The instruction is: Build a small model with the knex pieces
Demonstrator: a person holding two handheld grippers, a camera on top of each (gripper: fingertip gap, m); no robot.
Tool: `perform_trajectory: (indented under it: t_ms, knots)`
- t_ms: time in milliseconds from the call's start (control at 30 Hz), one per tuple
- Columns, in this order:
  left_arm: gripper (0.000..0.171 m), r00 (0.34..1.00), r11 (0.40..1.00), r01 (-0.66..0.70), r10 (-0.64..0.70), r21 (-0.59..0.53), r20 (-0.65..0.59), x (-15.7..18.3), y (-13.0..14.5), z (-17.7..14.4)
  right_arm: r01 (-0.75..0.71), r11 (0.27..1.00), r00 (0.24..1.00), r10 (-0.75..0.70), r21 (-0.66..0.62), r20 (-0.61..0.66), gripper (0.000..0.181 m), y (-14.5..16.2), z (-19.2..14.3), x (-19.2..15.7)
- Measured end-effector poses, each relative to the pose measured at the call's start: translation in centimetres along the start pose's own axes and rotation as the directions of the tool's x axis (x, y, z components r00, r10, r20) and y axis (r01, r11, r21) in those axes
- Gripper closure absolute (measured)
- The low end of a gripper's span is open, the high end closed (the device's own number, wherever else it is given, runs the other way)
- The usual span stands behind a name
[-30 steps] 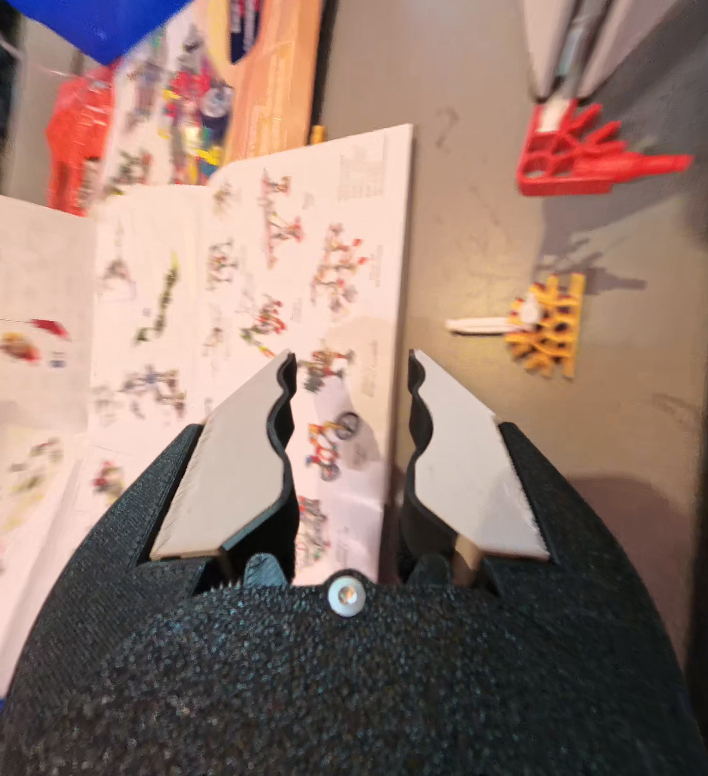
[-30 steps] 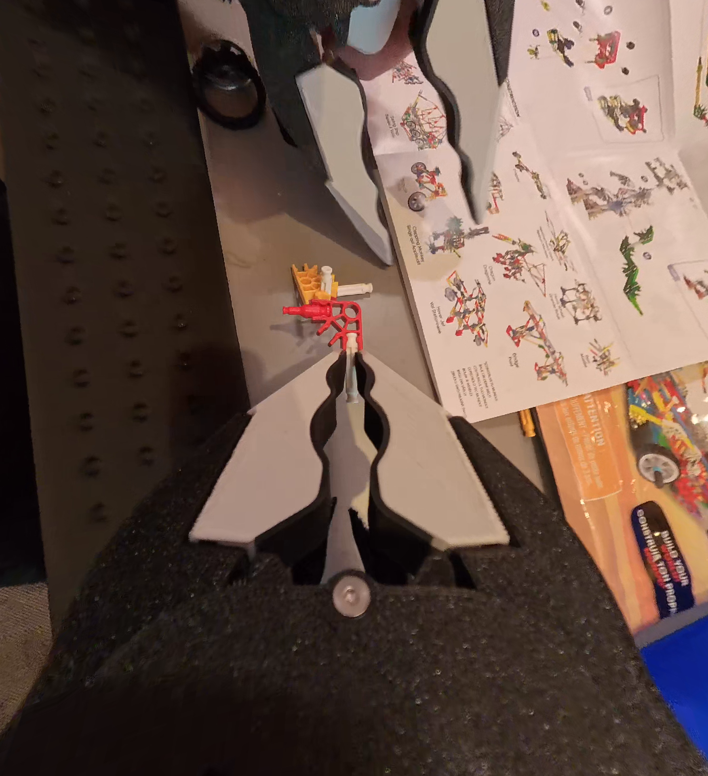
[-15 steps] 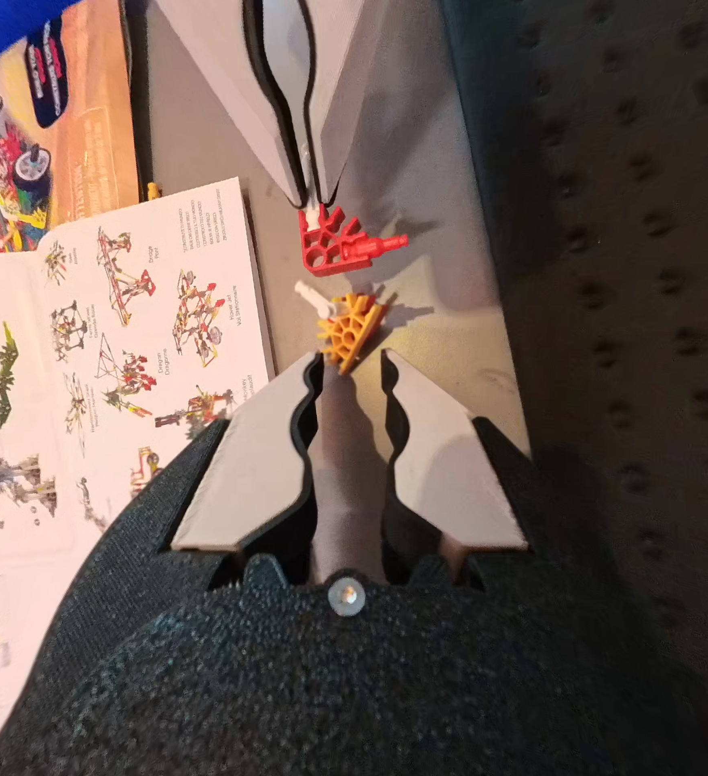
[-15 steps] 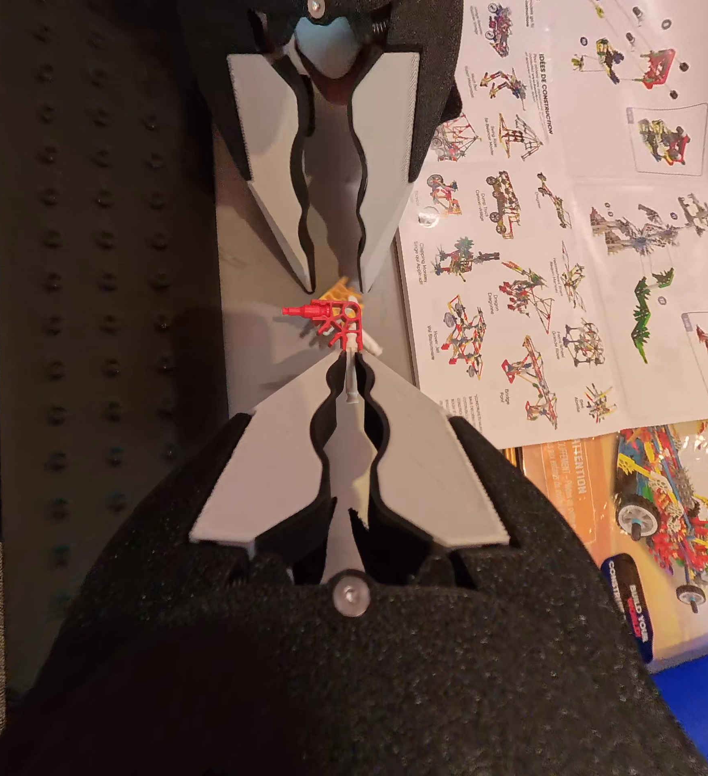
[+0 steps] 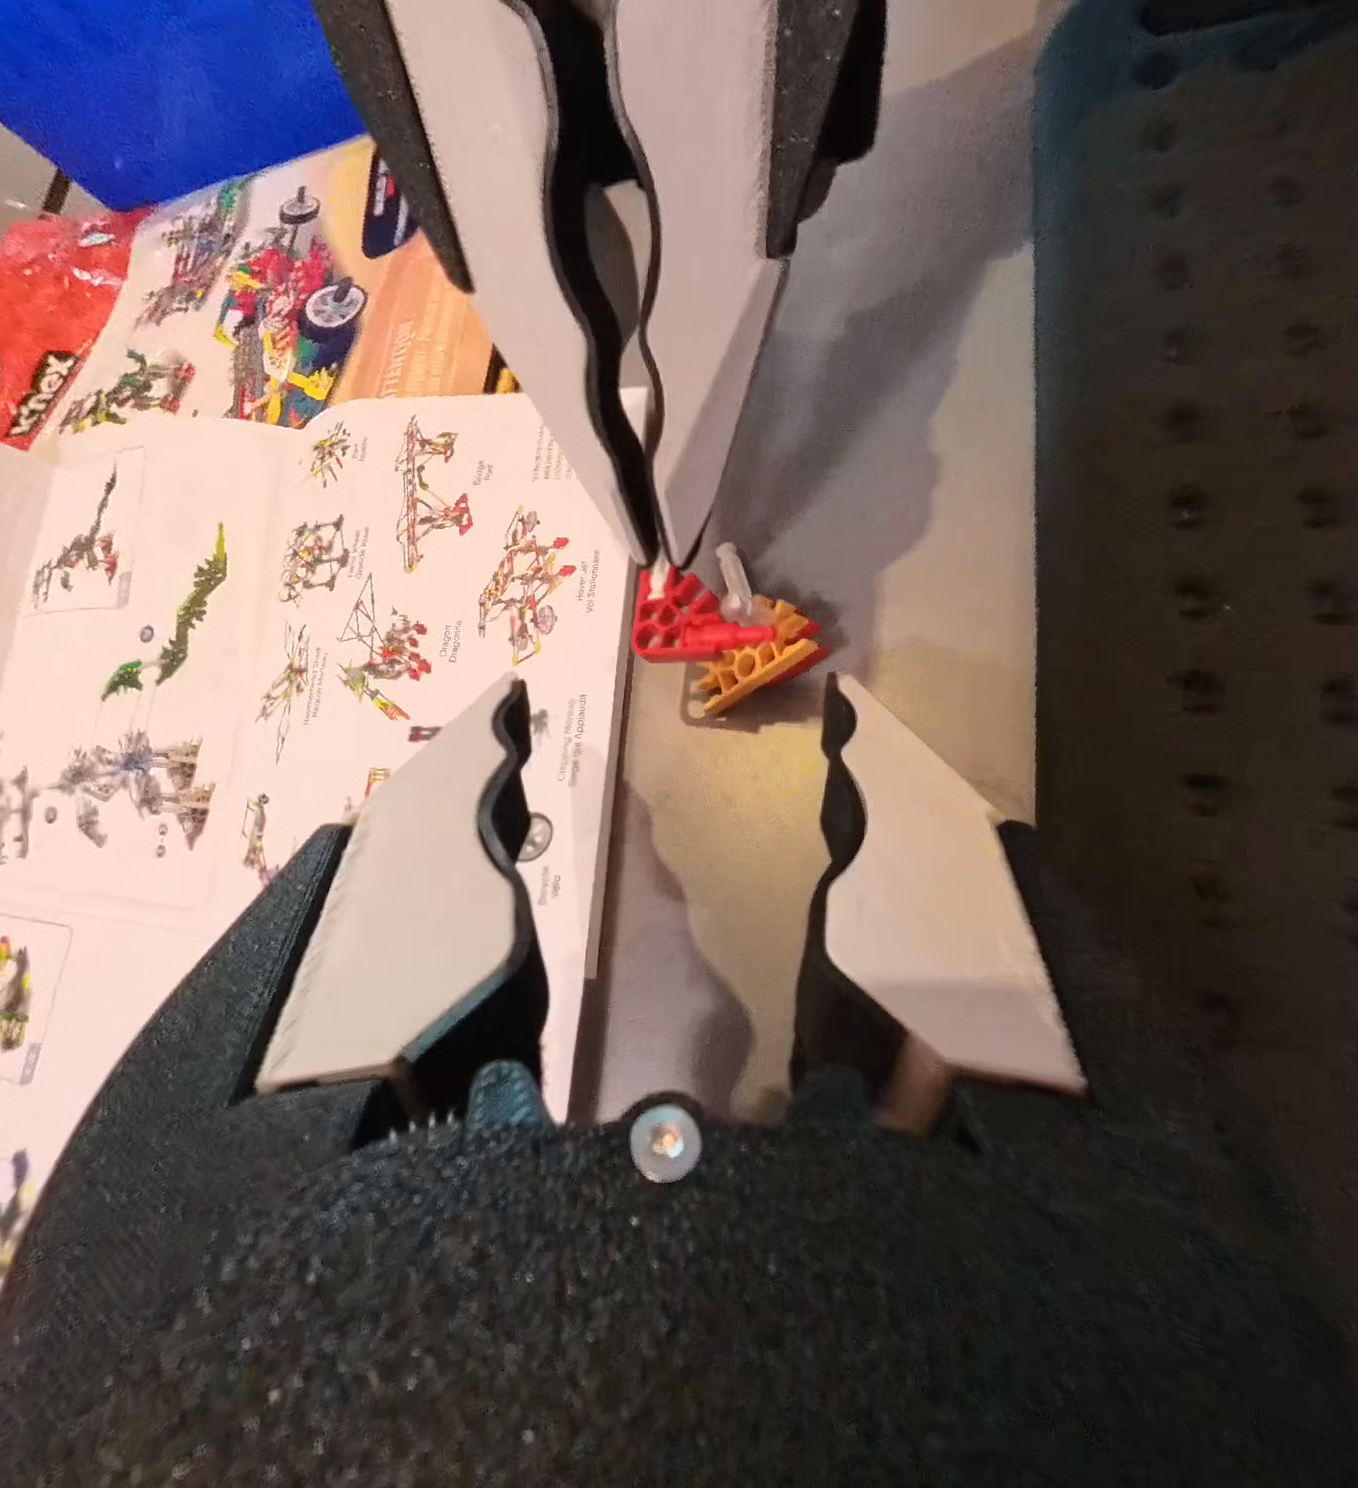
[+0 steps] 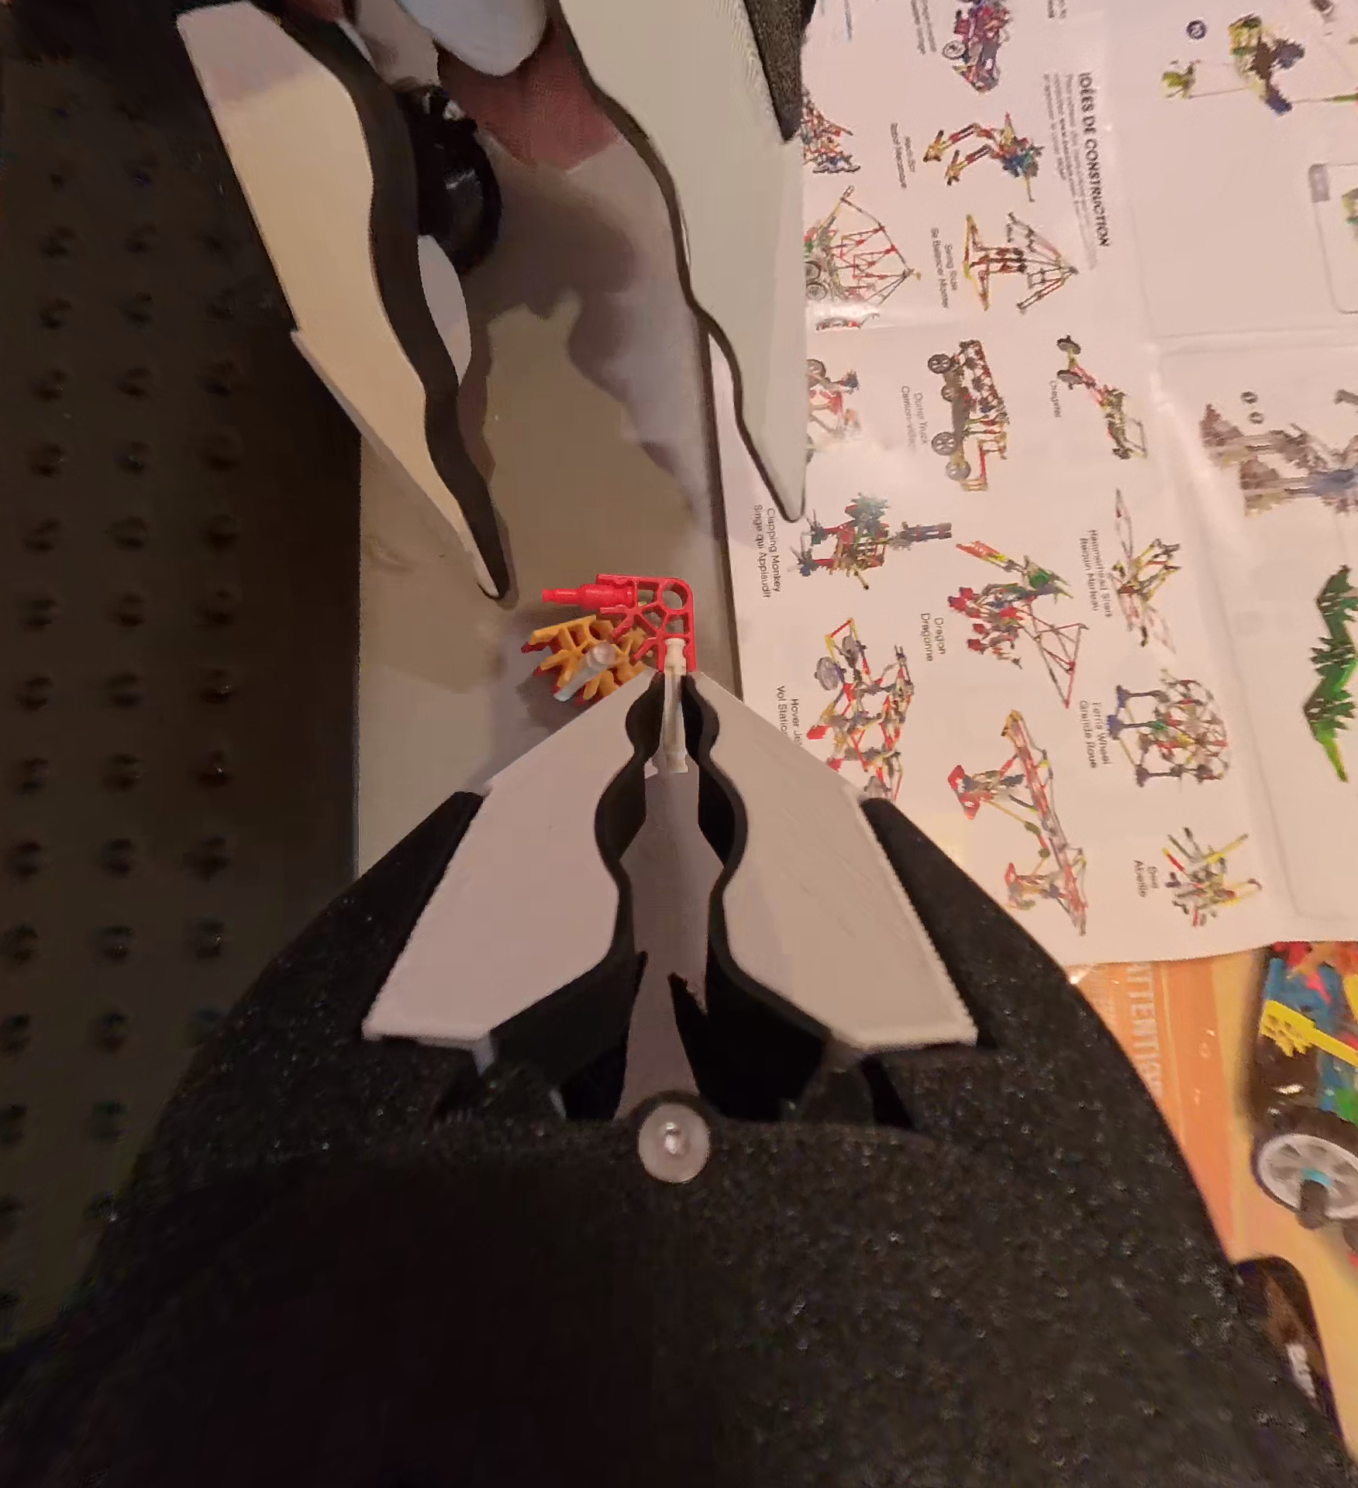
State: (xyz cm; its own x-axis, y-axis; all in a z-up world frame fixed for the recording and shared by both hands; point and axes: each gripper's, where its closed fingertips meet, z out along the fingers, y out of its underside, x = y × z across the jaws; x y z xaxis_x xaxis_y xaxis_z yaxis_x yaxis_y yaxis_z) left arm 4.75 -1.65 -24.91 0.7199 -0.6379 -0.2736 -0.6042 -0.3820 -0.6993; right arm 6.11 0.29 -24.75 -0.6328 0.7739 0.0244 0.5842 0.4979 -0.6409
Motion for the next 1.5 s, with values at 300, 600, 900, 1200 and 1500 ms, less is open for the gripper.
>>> perform_trajectory:
  t_ms: [300,600,900,1200,1500]
  knots:
    - [0.116,0.98,0.982,0.189,-0.187,-0.01,0.072,0.6,0.2,1.6,-0.009,1.0,0.996,0.011,-0.025,0.094,0.177,0.9,1.4,-0.6]
    - [0.134,0.988,0.987,0.149,-0.146,-0.066,0.047,1.6,0.7,2.6,-0.064,0.997,0.995,0.067,-0.037,0.074,0.177,1.5,1.2,-0.9]
    - [0.122,0.992,0.991,0.126,-0.125,-0.046,0.02,1.3,0.2,2.7,-0.165,0.985,0.985,0.162,-0.042,-0.063,0.177,2.2,0.4,-0.6]
    - [0.122,0.997,0.997,0.076,-0.075,-0.029,0.03,1.6,-1.0,3.3,-0.247,0.967,0.962,0.237,-0.06,-0.135,0.177,3.0,-0.3,-0.7]
    - [0.132,0.998,0.997,0.06,-0.059,-0.048,0.026,1.9,-1.0,3.9,-0.289,0.954,0.953,0.279,-0.078,-0.12,0.177,3.5,-0.3,-1.4]
